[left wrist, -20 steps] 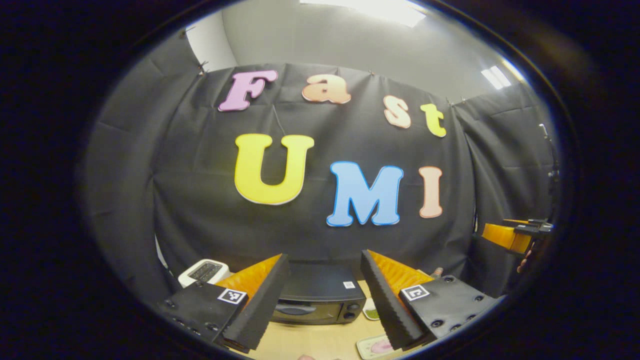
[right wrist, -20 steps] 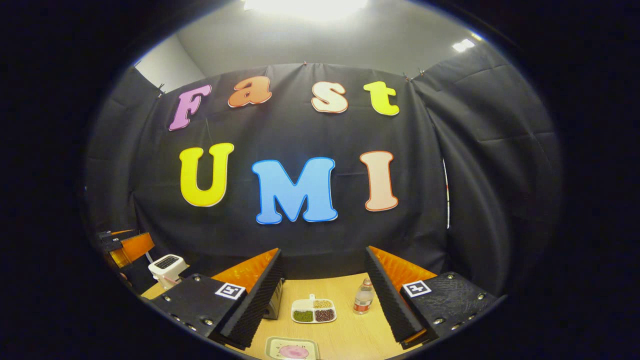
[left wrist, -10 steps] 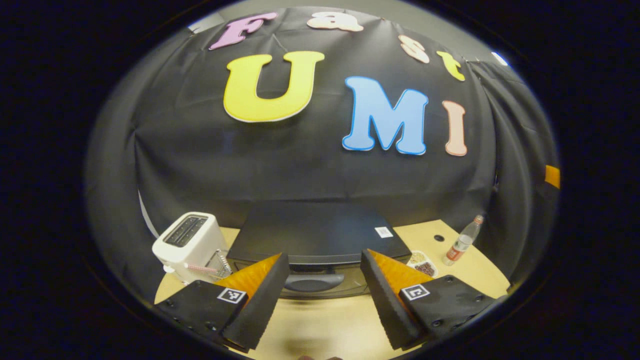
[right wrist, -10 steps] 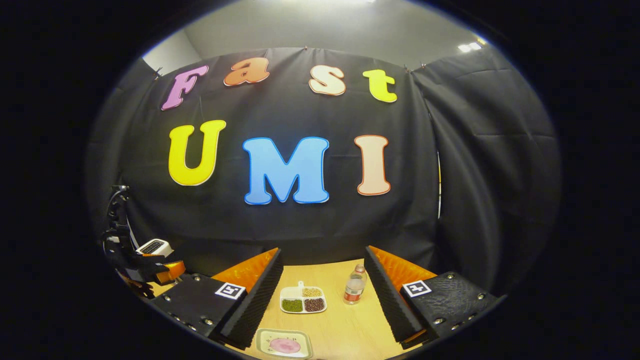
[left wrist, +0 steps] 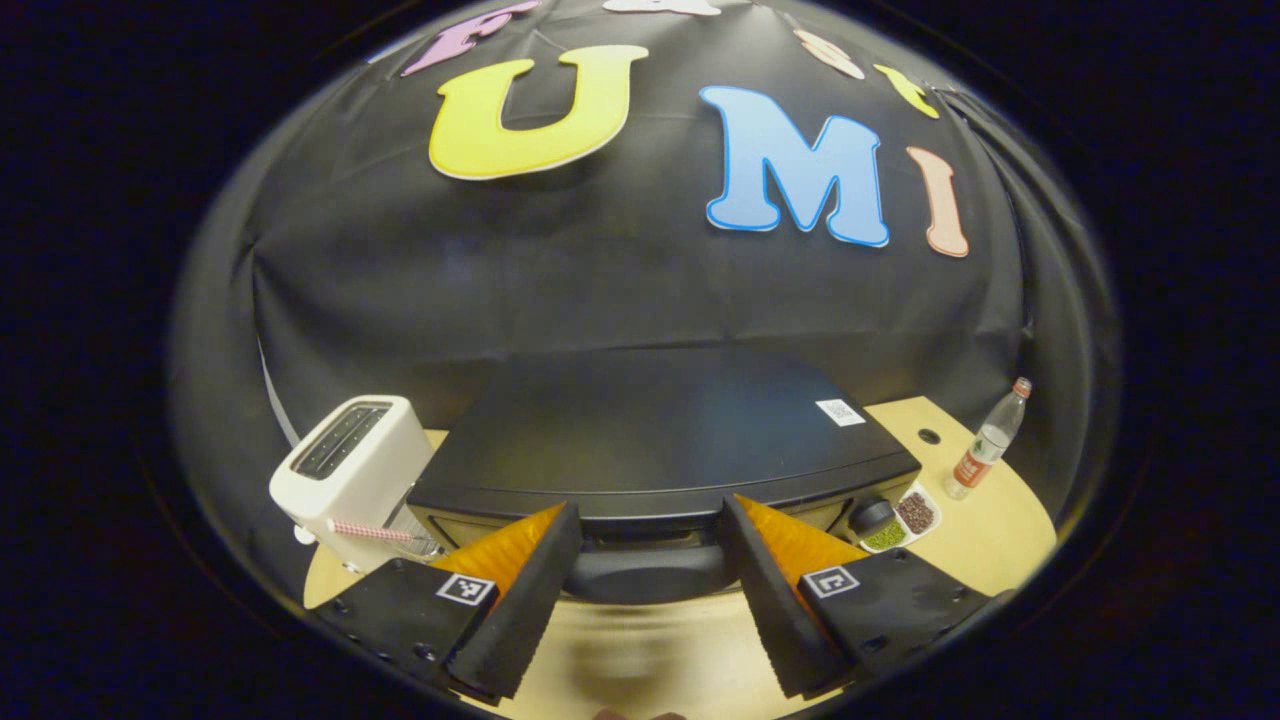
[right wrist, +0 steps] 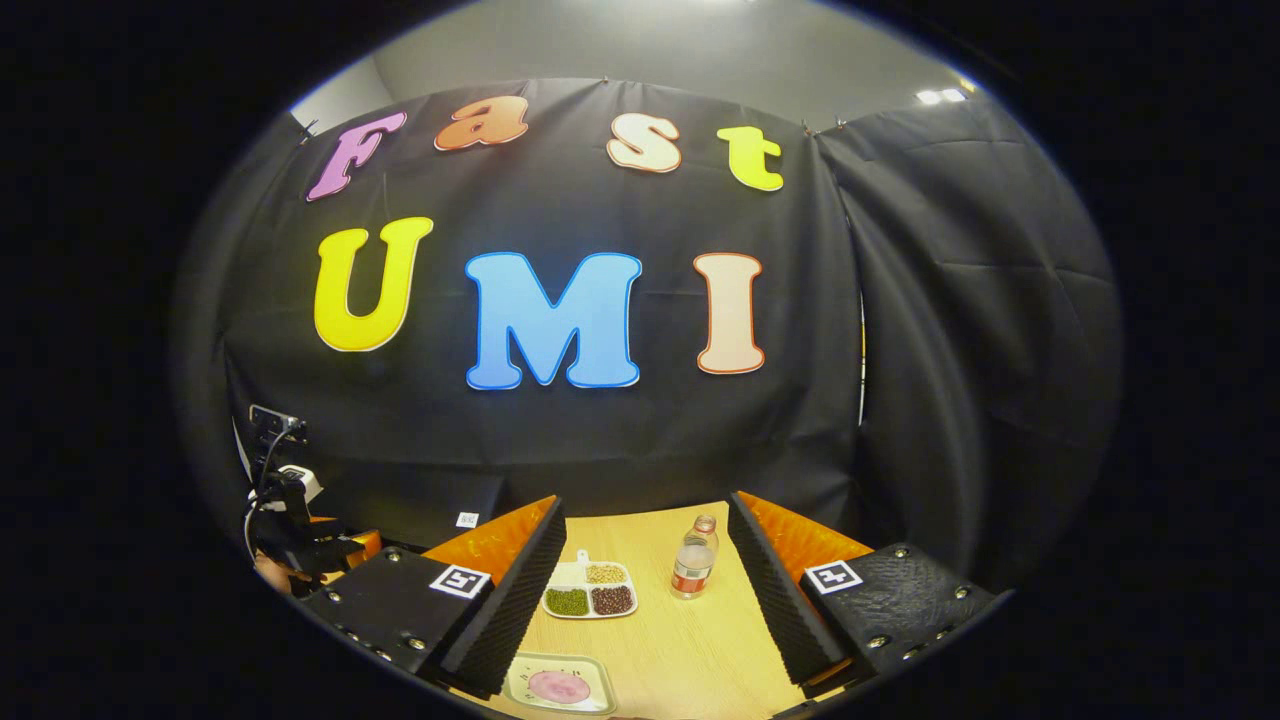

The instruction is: Open the electric oven with the left hand, put the food in, and close the electric oven.

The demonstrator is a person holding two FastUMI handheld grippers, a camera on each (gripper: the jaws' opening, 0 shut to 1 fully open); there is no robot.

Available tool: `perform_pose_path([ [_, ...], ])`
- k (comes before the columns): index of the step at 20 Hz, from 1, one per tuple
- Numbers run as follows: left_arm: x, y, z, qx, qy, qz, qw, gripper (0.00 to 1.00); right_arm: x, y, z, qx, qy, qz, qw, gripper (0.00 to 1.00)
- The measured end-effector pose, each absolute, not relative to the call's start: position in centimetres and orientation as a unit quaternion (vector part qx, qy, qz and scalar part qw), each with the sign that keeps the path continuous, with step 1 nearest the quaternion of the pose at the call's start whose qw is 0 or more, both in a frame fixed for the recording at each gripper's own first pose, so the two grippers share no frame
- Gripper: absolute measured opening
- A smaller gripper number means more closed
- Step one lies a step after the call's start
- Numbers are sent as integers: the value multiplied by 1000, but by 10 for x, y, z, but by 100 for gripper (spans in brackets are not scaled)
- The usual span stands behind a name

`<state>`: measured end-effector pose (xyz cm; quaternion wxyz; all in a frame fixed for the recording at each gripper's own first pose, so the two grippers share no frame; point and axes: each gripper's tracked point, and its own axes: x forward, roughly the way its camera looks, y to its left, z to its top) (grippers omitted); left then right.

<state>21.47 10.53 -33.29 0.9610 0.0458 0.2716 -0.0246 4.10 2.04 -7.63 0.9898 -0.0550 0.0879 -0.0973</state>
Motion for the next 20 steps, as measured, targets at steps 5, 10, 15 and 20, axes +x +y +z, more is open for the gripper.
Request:
perform_pose_path([
  [5,211,104,-336,46,268,-21,962,100,43,24,-77,-41,87,-91,991,99],
  [10,195,104,-337,42,268,-22,962,100,37,27,-68,-38,73,-80,993,98],
  [15,149,104,-347,52,276,-24,959,97,26,29,-68,-36,73,-67,994,98],
  [20,110,104,-368,59,300,-25,952,96,17,30,-70,-35,79,-62,994,98],
])
